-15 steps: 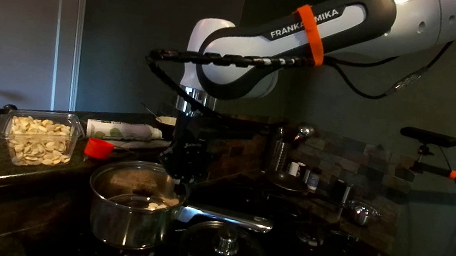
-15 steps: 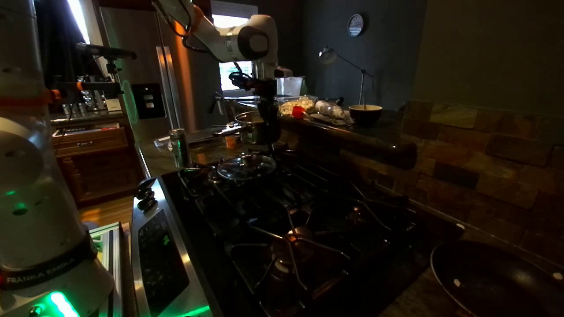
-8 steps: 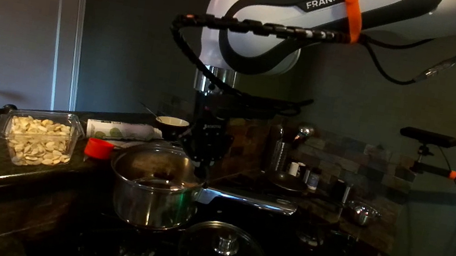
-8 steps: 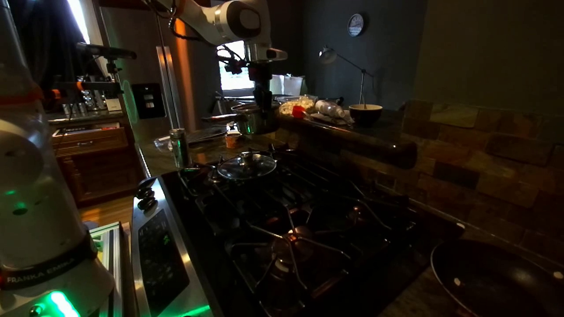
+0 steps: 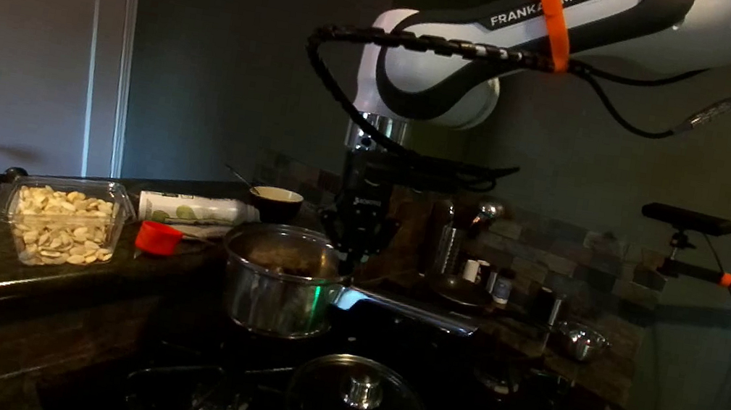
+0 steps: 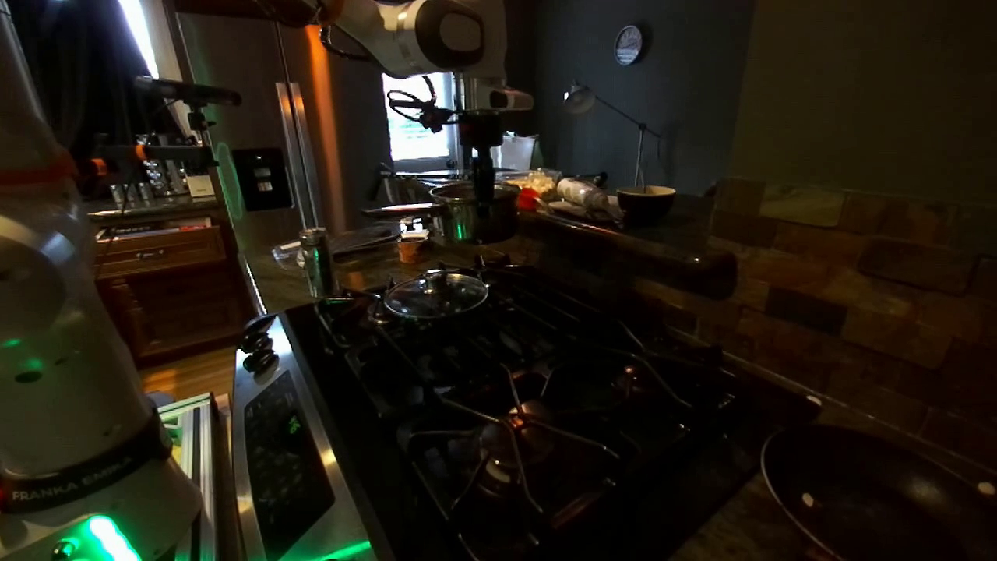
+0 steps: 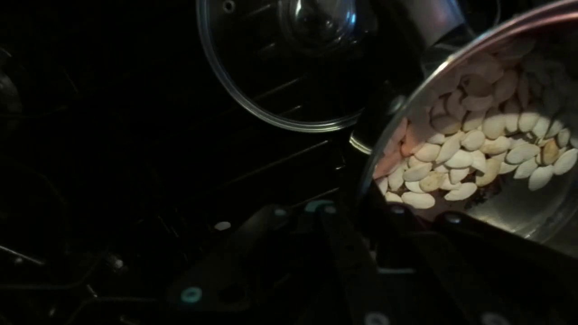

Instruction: Remove the glass lid from the pot, put it on the stove and move the pot to the top right stove plate

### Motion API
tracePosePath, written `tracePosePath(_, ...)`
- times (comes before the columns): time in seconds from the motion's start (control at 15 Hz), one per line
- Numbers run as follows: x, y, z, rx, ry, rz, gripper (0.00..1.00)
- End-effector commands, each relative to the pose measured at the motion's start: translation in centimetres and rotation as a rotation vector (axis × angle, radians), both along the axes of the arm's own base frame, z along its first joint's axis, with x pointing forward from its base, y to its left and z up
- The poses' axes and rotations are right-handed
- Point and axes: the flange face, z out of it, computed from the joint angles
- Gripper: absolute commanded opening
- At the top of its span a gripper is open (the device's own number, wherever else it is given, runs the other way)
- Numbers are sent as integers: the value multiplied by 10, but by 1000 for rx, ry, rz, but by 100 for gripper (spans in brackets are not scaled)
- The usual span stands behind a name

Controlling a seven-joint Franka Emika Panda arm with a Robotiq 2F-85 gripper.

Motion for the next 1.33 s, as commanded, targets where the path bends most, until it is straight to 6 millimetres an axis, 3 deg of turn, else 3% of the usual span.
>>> tracePosePath(0.0, -49, -51, -5, 84, -3, -182, 2)
tracePosePath(0.27, -108, -105, -30, 133, 22, -374, 2)
tracePosePath(0.33, -121, -111, -36, 138, 18, -420, 2)
tracePosePath(0.4, -84, -105, -37, 98, 62, -331, 7)
tracePosePath(0.53, -107, -117, -45, 105, 61, -380, 7)
tracePosePath(0.6, -113, -117, -45, 106, 58, -387, 2)
tracePosePath(0.73, -111, -125, -37, 81, 62, -419, 2)
tracePosePath(1.27, -122, -237, -27, 135, 60, -828, 2)
